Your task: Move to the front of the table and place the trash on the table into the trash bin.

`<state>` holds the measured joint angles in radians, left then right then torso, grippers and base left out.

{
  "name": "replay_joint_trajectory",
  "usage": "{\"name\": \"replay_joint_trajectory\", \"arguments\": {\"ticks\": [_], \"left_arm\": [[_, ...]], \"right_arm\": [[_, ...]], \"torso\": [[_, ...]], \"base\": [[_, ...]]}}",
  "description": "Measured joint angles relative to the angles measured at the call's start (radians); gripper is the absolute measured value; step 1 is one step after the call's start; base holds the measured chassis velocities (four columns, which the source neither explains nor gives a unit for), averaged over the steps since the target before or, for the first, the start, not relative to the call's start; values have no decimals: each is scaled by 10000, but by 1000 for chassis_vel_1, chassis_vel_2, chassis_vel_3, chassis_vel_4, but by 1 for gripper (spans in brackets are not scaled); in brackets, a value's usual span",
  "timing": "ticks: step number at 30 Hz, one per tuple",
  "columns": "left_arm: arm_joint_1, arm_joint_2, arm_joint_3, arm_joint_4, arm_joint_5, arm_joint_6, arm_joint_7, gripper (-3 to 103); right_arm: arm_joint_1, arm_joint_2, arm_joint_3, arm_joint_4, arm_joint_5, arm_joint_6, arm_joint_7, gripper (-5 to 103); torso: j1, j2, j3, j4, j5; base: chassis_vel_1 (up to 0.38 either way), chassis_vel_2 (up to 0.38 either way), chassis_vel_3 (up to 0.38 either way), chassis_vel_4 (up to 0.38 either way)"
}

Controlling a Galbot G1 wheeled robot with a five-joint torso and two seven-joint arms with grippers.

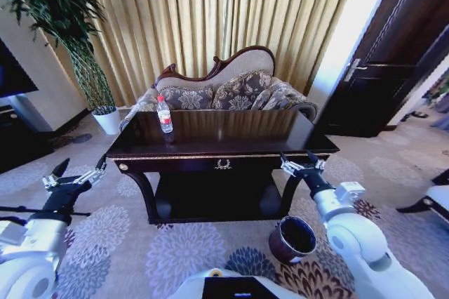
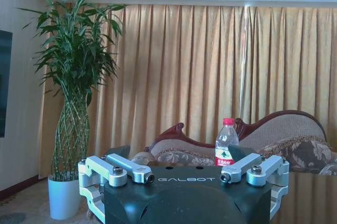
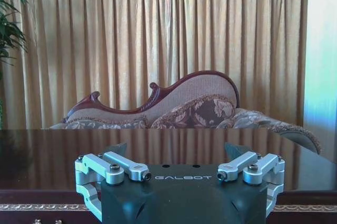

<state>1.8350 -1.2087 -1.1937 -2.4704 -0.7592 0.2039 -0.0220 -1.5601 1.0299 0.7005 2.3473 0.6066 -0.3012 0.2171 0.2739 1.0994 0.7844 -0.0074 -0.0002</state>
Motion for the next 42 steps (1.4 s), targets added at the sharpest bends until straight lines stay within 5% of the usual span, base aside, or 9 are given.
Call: {"name": "replay_joint_trajectory", "arguments": {"ticks": [25,33,42], "left_arm": [[59,-45,15,-62,66,-40,-1,100],[491,-435,-271,-290,40,-150,6,100],[495,-574,-234,-293,109,-152,9,100]], "right_arm": [[-7,-110,-359,186,-320,-52,-38,100],[317,-886,-598,403,910,-276,-18,100],[418,-1106,-677,235,1084,-332,-17,100]], "torso": [[5,-3,3,-2,0],[0,0,0,1,0],[1,-1,0,-1,0]], "base": [[-112,109,108,-109],[0,0,0,0],[0,0,0,0]]}}
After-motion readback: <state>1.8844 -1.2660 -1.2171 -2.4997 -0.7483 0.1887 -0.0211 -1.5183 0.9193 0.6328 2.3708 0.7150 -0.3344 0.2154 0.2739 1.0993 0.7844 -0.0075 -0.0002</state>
